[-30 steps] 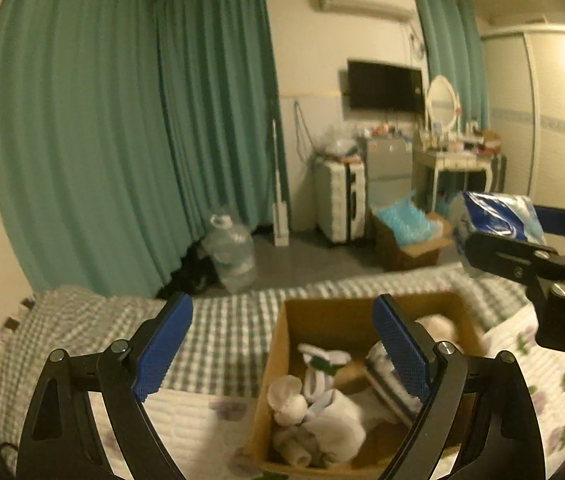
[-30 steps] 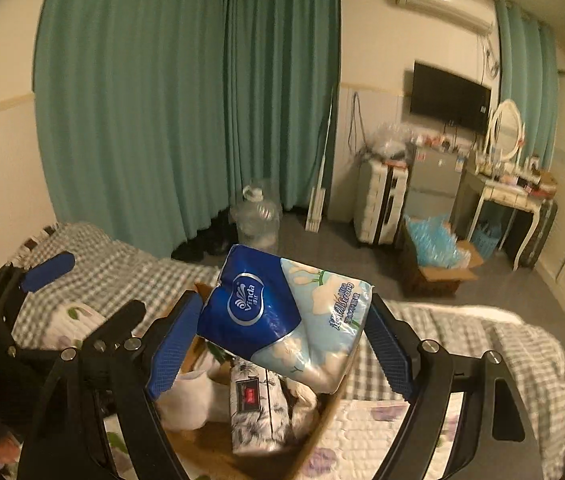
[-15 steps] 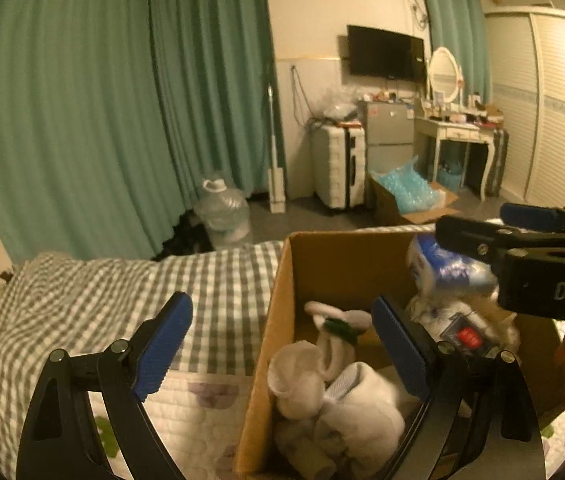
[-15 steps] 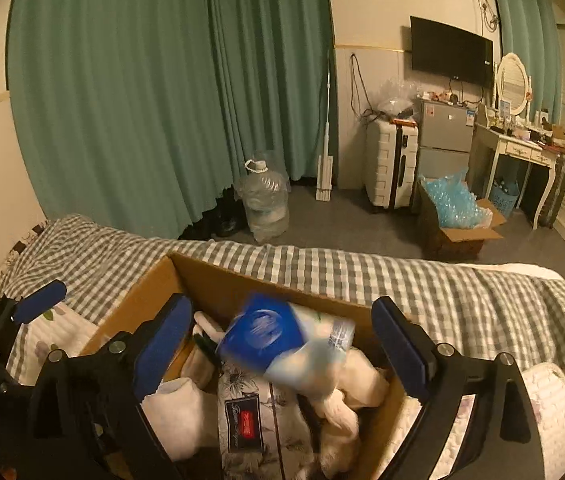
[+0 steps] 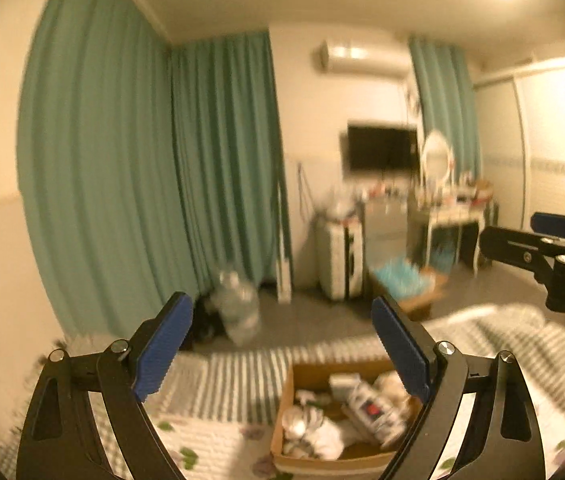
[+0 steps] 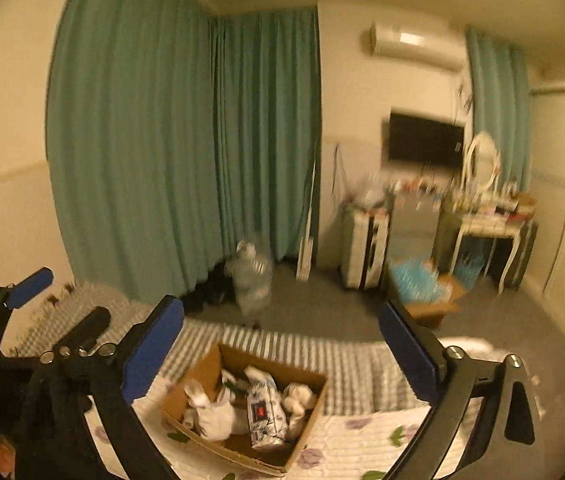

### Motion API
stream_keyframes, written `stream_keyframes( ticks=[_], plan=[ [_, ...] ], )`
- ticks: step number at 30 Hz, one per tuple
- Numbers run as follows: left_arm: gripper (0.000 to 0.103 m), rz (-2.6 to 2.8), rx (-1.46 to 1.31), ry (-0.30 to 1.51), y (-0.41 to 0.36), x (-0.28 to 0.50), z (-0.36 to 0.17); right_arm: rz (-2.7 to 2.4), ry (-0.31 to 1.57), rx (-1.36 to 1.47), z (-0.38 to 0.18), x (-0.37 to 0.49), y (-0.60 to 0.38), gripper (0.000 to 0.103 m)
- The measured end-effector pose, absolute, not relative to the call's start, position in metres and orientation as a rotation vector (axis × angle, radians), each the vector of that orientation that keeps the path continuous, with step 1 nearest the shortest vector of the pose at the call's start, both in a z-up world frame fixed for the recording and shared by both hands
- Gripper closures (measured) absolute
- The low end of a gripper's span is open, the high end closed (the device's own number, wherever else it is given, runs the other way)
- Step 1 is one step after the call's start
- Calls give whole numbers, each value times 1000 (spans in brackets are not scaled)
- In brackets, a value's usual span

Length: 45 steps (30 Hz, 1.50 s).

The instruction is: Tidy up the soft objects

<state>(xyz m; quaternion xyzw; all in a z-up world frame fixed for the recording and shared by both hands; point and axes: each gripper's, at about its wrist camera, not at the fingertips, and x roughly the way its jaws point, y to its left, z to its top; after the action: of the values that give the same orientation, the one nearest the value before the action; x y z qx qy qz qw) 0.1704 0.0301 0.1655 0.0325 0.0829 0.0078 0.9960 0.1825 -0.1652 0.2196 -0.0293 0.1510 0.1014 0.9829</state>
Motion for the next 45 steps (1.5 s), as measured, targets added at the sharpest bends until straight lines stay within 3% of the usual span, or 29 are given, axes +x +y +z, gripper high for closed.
stream_keyframes(
  ticks=[2, 6, 11, 18, 23, 31, 45],
  plan=[
    [1, 39, 53, 94, 34, 139, 193, 196, 246, -57, 253, 145, -169, 1],
    [1, 46, 5, -25, 47, 81, 232, 198, 153, -52, 290, 79, -172, 0],
    [0, 16, -7, -63, 65, 39, 241, 181, 51, -63, 290, 12, -165, 0],
    [0, -9, 35, -87, 83, 23, 193, 166, -15, -29, 220, -11, -167, 0],
    [0, 51, 54, -96, 87, 30, 134, 203, 62, 38, 139, 20, -168, 0],
    [0, 41, 44, 55, 78, 88, 44, 190, 213, -14, 45, 84, -152, 0],
    [0, 14, 35, 172, 76, 102, 12, 156, 287, -14, 11, 105, -162, 0]
  ],
)
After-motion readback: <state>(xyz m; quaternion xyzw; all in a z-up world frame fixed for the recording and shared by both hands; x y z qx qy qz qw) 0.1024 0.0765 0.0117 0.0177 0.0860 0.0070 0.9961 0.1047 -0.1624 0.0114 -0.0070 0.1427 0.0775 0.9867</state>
